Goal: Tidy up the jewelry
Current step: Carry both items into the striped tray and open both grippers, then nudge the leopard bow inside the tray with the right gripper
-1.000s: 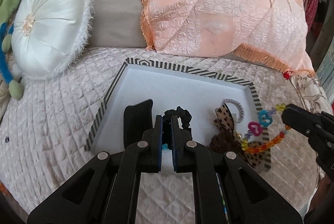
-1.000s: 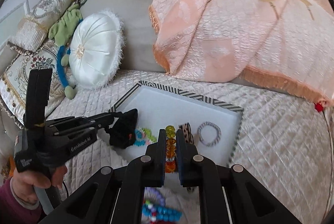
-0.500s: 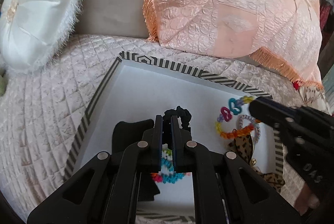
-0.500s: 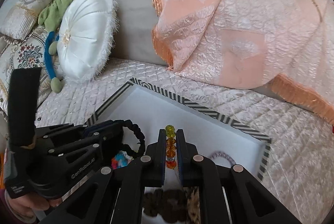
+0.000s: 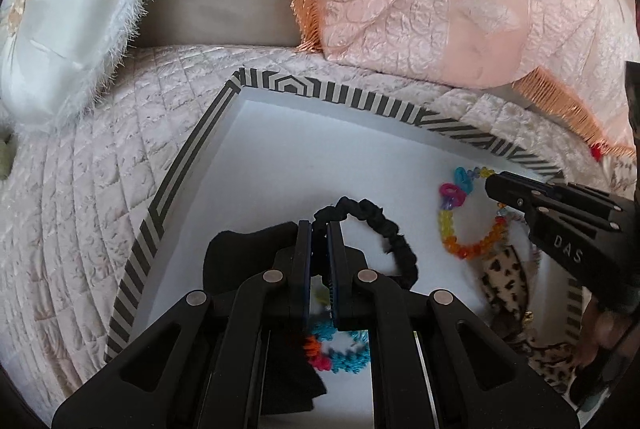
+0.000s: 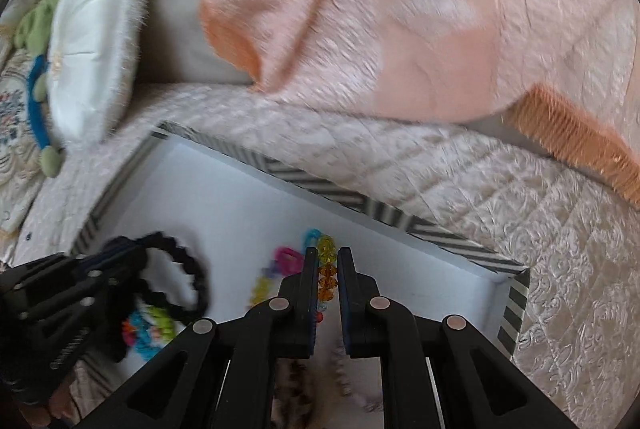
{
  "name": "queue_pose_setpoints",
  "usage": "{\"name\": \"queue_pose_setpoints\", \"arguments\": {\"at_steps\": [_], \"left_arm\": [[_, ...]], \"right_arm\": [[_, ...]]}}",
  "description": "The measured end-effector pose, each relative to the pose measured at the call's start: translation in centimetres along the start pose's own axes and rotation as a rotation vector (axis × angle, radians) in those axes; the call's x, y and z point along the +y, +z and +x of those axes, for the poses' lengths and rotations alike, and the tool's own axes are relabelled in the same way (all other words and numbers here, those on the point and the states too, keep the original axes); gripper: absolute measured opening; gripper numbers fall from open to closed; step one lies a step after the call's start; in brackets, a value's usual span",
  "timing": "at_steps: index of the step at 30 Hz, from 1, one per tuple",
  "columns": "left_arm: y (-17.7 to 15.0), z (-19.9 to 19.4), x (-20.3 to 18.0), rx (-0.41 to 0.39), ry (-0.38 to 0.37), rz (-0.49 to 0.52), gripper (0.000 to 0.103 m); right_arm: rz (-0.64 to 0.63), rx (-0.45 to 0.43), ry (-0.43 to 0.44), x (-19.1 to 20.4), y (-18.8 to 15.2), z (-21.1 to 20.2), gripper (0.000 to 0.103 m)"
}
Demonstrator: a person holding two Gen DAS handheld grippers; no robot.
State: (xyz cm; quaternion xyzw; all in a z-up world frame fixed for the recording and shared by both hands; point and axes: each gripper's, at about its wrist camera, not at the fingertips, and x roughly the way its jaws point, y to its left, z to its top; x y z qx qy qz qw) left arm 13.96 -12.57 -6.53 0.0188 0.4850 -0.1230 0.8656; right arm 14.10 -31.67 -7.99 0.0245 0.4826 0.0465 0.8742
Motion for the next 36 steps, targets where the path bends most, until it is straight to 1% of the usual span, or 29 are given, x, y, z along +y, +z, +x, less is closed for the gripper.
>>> {"name": "queue_pose_setpoints", "arguments": {"at_steps": [3,5,7,9,13,15,18,20,23,26,30,32,33,35,36], "left_arm": [[-0.1,0.3,0.0,0.011,0.003,0.008,0.009],[-0.2,0.3,0.0,0.012,0.011,0.015,0.019],[-0.4,0.1,0.0,0.007,0.006,0.022,0.041],[-0.5,-0.3,-0.1,-0.006,0.002,0.025,0.048],[-0.7,-1.5,0.0,-0.022,0.005,0.030,0.048],[-1.0,-2.6,0.0,-0.043,0.011,0.038,0.048],[-1.5,-4.6,-0.3,-0.085,0.022,0.057,0.048],[-2.0,-5.7,-0.5,-0.110,0.026,0.068,0.048],[-2.9,-8.0,-0.7,-0.150,0.030,0.084,0.048],[-3.9,-10.3,-1.0,-0.180,0.025,0.092,0.048],[-5.5,-13.3,-1.5,-0.214,0.026,0.095,0.048],[-6.4,-14.4,-1.4,-0.230,0.026,0.086,0.050],[-6.9,-15.0,-1.3,-0.237,0.027,0.079,0.054],[-8.2,-16.0,-1.0,-0.248,0.032,0.063,0.056],[-8.8,-16.4,-0.9,-0.253,0.040,0.058,0.056]], "right_arm": [[0.030,0.040,-0.012,-0.9,-0.2,1.1,0.009],[0.054,0.040,-0.018,-1.4,-0.3,1.2,0.014],[0.071,0.029,-0.014,-1.6,-0.4,0.9,0.028],[0.084,0.011,-0.005,-1.7,-0.7,0.0,0.035],[0.083,-0.020,-0.018,-1.1,-1.4,-2.4,0.035],[0.087,-0.043,-0.021,-0.8,-1.7,-4.0,0.035],[0.088,-0.096,-0.011,0.2,-2.8,-7.1,0.040],[0.086,-0.133,-0.010,0.8,-4.0,-9.4,0.040],[0.081,-0.151,-0.016,1.9,-5.8,-11.9,0.041],[0.075,-0.163,-0.016,2.9,-7.6,-13.8,0.041],[0.078,-0.184,-0.011,4.1,-10.1,-15.5,0.041],[0.083,-0.195,-0.009,4.5,-11.2,-16.3,0.041],[0.083,-0.203,-0.010,4.7,-11.8,-16.8,0.042],[0.092,-0.222,-0.018,4.9,-13.0,-17.9,0.045],[0.099,-0.230,-0.019,5.0,-13.4,-18.3,0.048]]}}
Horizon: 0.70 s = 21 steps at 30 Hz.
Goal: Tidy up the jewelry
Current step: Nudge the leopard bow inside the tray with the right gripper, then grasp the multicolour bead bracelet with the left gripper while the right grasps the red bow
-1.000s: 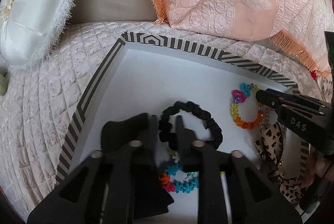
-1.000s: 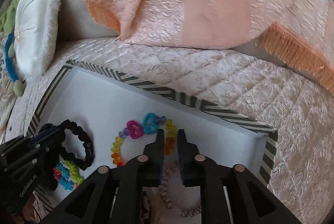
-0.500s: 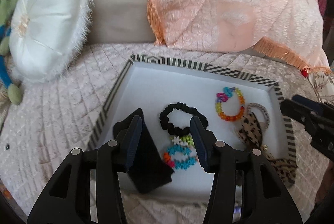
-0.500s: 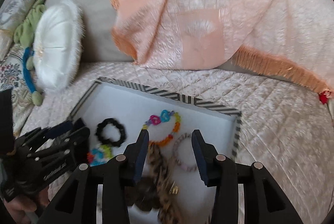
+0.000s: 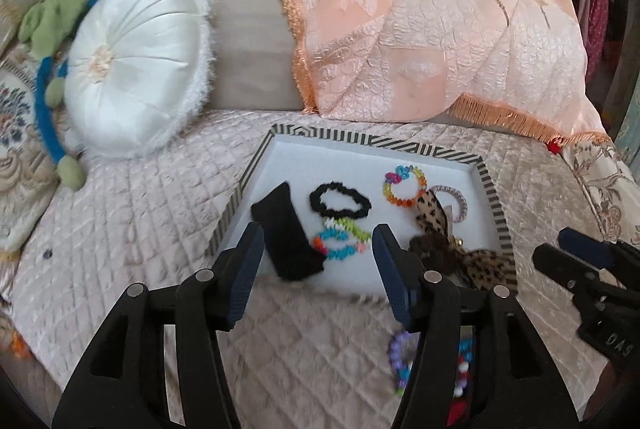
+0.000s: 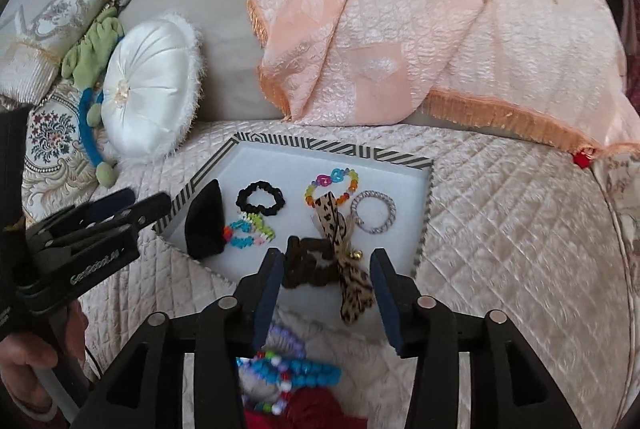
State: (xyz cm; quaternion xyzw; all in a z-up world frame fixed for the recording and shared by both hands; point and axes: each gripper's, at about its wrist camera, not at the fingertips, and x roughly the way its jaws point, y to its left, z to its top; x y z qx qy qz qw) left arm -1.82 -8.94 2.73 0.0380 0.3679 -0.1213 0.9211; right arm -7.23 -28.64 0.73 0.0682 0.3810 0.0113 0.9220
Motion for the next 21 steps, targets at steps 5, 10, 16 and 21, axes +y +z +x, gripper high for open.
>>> {"name": "queue_pose_setpoints", "arguments": {"at_steps": [5,10,16,21], "left_arm": [[-2.3,-2.2,-0.2,-0.010,0.015,0.008,0.057],[-4.3,-3.8,-0.6,-0.039,0.011,0.021,0.058],[-5.6,-3.3,-0.1,-0.026,-0.032,0.016,0.059],[-6.3,-1.4,0.7,0.046,-0.083,-0.006,0.059]], "right_arm": [[0.019,-0.044,0.008,0.4,-1.7,-2.6,0.055],[0.011,-0.068,0.015,0.9,-3.3,-4.0,0.055],[-0.022,-0.054,-0.010,0.5,-5.0,-4.1,0.056],[-0.010,-0.002,-0.022,-1.3,-6.1,-3.2,0.056]]}}
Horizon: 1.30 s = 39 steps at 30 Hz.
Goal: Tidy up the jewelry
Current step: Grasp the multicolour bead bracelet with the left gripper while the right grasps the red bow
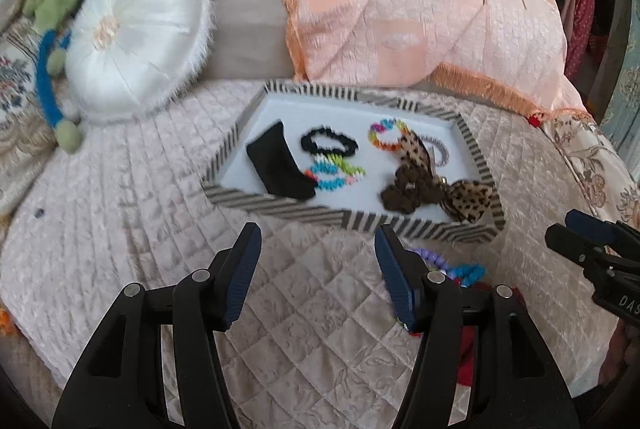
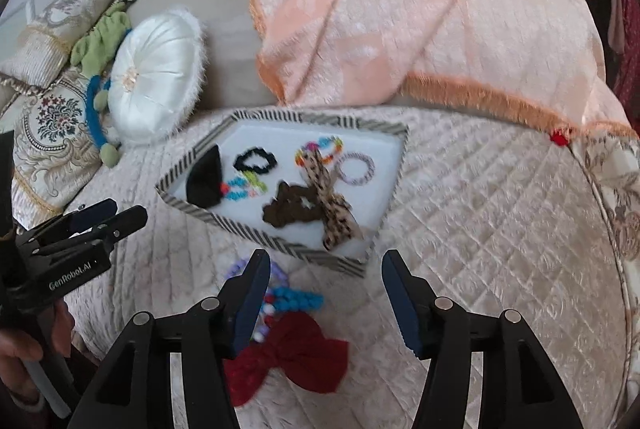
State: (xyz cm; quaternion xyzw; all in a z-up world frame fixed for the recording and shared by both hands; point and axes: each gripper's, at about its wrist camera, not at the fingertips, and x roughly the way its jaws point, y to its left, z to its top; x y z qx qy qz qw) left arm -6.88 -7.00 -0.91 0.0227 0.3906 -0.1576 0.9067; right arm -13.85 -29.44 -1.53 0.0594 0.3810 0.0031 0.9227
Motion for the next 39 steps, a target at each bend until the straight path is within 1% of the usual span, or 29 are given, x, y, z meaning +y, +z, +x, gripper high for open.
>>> {"name": "queue_pose_setpoints", "arguments": {"at_steps": [2,4,6,10,15,20,24,26,28,29,30,31,32,33,34,37,39], "left_arm": [[-0.1,1.0,0.4,0.055,-0.053,-0.031,0.059],[-0.3,1.8,0.5,0.099,-0.085,-0.052,0.059],[-0.6,2.4,0.1,0.129,-0.100,-0.052,0.059],[-1.1,3.2,-1.0,0.172,-0.120,-0.019,0.059],[-2.0,4.1,-2.7,0.219,-0.163,0.052,0.059],[-2.7,5.5,-3.7,0.269,-0.150,0.098,0.059],[-3.1,6.9,-4.3,0.302,-0.137,0.121,0.058],[-3.3,7.6,-4.6,0.318,-0.128,0.135,0.055],[-3.5,8.1,-4.8,0.331,-0.121,0.144,0.041],[-3.5,8.2,-4.9,0.326,-0.115,0.150,0.036],[-3.5,8.2,-5.0,0.318,-0.104,0.159,0.024],[-3.4,8.2,-4.9,0.314,-0.104,0.157,0.010],[-3.4,8.1,-4.7,0.322,-0.125,0.143,0.008],[-3.4,8.0,-4.6,0.327,-0.138,0.134,0.007],[-3.3,7.9,-4.5,0.325,-0.143,0.132,0.007],[-3.0,6.8,-4.1,0.310,-0.169,0.121,0.007],[-2.4,5.5,-3.7,0.277,-0.191,0.109,0.007]], "right_arm": [[0.006,0.012,0.003,-0.6,-0.3,0.0,0.056],[0.009,0.024,0.014,-0.9,-0.5,0.0,0.056],[0.014,0.049,0.021,-1.1,-0.9,0.4,0.056],[0.023,0.114,0.057,-1.0,-1.5,1.4,0.056],[-0.011,0.134,0.099,0.1,-2.1,1.9,0.054],[-0.023,0.145,0.086,0.3,-2.0,2.2,0.053],[0.010,0.215,0.093,-0.6,-2.7,3.3,0.053],[0.020,0.258,0.104,-0.8,-3.3,4.1,0.053],[0.029,0.306,0.108,-0.8,-4.1,5.1,0.053],[0.041,0.328,0.113,-0.8,-4.5,5.7,0.053],[0.044,0.338,0.126,-0.7,-4.7,6.0,0.051],[0.043,0.339,0.136,-0.5,-4.9,6.3,0.035],[0.041,0.325,0.144,-0.3,-4.9,6.2,0.026],[0.029,0.312,0.148,-0.1,-4.9,5.9,0.011],[0.008,0.299,0.144,0.3,-4.7,5.6,0.007],[-0.022,0.255,0.157,0.9,-4.4,4.3,0.004],[-0.028,0.221,0.155,0.9,-4.1,3.4,0.004]]}}
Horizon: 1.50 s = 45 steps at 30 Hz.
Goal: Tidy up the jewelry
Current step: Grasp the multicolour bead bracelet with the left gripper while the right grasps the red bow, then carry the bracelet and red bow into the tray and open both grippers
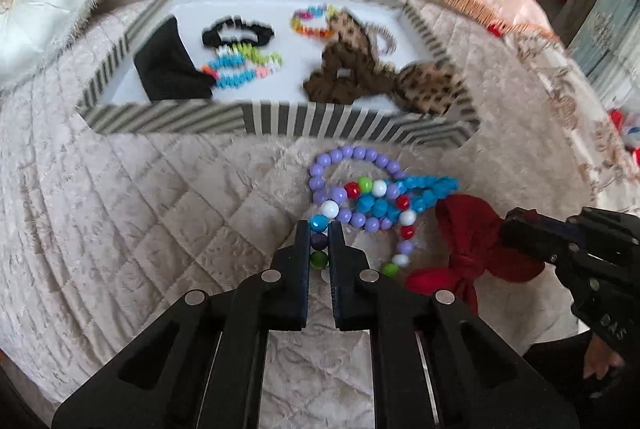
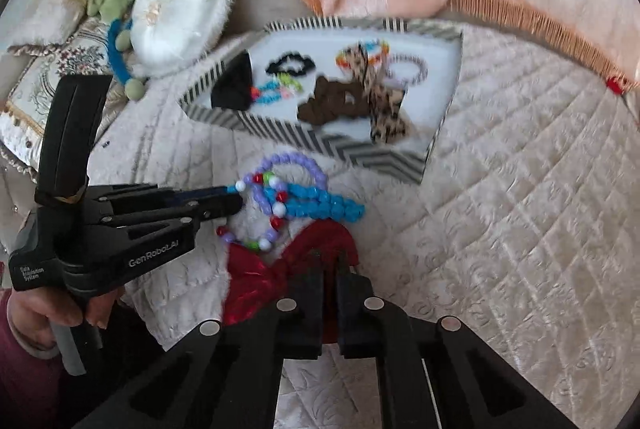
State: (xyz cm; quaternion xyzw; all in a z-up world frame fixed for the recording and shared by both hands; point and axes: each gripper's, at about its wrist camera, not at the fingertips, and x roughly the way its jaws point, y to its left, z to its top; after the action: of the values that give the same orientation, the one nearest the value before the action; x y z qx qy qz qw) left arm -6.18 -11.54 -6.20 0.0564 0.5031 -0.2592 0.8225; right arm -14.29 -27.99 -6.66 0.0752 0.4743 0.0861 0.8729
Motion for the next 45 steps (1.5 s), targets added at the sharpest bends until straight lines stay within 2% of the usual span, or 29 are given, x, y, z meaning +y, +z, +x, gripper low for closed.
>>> {"name": "queue_pose_setpoints", "arguments": {"at_steps": [5,10,14,22,34,45], "left_arm": [[0.4,-2.7,1.0,-0.058,-0.044,-0.031,0.007],[1.0,-5.0,2.1,-0.119,-0.037,-0.062,0.007],[1.6,-6.3,2.3,-0.163,-0.005,-0.070,0.007],[2.2,-7.2,2.6,-0.196,0.083,-0.055,0.007],[2.9,-7.8,2.3,-0.214,0.126,-0.036,0.007],[5.6,-8.3,3.2,-0.233,0.166,-0.028,0.007]], "right_arm": [[0.022,-0.089,0.046,-0.6,0.5,-2.8,0.004],[0.072,-0.169,0.105,-1.6,1.2,-4.8,0.004],[0.106,-0.204,0.114,-2.2,1.8,-5.4,0.004],[0.138,-0.238,0.140,-2.8,2.4,-6.1,0.004],[0.139,-0.239,0.154,-2.8,2.7,-5.8,0.004],[0.134,-0.234,0.168,-2.5,3.4,-5.2,0.004]]}}
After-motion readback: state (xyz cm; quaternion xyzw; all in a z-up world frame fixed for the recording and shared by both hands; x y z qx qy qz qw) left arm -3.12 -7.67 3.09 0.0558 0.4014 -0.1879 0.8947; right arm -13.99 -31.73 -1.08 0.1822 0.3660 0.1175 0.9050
